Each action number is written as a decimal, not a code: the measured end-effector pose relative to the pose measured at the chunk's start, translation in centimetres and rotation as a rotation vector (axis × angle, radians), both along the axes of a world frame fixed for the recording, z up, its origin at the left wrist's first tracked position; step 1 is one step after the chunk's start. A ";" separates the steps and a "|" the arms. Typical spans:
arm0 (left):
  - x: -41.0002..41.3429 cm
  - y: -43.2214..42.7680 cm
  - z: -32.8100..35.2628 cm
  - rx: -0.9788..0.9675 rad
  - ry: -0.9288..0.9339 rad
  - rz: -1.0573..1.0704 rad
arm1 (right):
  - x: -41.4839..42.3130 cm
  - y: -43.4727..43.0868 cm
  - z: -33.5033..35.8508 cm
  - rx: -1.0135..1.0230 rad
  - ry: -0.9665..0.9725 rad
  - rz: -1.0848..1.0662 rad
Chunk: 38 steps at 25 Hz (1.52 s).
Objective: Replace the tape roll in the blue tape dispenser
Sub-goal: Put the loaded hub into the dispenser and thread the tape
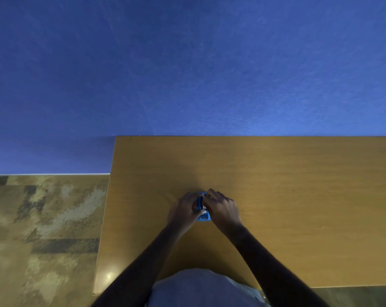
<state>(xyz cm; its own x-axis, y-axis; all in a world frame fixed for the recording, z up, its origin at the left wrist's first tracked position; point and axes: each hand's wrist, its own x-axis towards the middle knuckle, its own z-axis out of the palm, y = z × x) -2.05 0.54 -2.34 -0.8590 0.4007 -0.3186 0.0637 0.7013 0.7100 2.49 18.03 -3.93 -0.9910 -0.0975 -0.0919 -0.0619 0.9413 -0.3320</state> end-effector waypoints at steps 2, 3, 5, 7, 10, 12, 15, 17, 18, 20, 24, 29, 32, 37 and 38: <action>0.0 0.0 0.2 -0.008 -0.011 -0.008 | 0.2 -0.2 0.2 0.004 -0.005 -0.019; 0.0 -0.1 0.3 -0.004 -0.026 -0.014 | 0.3 -0.3 0.4 0.000 0.001 -0.033; 0.1 -0.4 0.7 0.013 -0.069 -0.026 | 0.7 -0.4 0.8 -0.017 0.011 -0.073; 0.2 -0.9 0.7 0.000 -0.119 -0.058 | 1.1 -0.5 0.9 -0.041 0.010 -0.128; 0.7 -1.7 0.3 -0.091 -0.091 -0.163 | 2.0 -1.0 0.4 -0.119 -0.007 -0.215; 0.9 -1.9 0.2 -0.123 -0.034 -0.182 | 2.6 -1.4 0.0 -0.154 -0.031 -0.235; 0.5 -1.8 0.5 -0.173 0.009 -0.191 | 3.1 -1.8 -0.1 -0.175 -0.038 -0.275; 0.3 -1.8 0.6 -0.207 0.005 -0.196 | 3.6 -2.3 0.1 -0.164 -0.030 -0.273; 0.3 -1.8 0.6 -0.227 0.003 -0.199 | 3.9 -2.5 0.2 -0.161 -0.017 -0.270; 0.4 -1.8 0.6 -0.257 -0.001 -0.203 | 4.6 -2.9 0.2 -0.167 0.020 -0.286; 0.3 -1.6 0.8 -0.262 -0.039 -0.185 | 6.1 -3.1 0.0 -0.184 0.079 -0.305; 0.1 -1.5 1.0 -0.295 -0.061 -0.196 | 8.3 -3.8 -0.6 -0.181 0.083 -0.296; 0.2 -1.4 0.9 -0.329 -0.045 -0.199 | 8.9 -3.9 -1.0 -0.156 0.097 -0.312; 0.1 -1.4 0.9 -0.368 -0.020 -0.238 | 9.1 -4.0 -1.1 -0.179 0.079 -0.332; 0.1 -1.4 0.9 -0.373 -0.012 -0.244 | 9.1 -4.0 -1.2 -0.200 0.076 -0.336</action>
<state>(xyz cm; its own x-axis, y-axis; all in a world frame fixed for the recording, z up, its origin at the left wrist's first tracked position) -1.99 -0.88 -1.46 -0.7488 0.4471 -0.4893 0.2527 0.8751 0.4128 11.63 14.08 -5.10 -0.9741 0.2242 -0.0293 0.2067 0.8304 -0.5174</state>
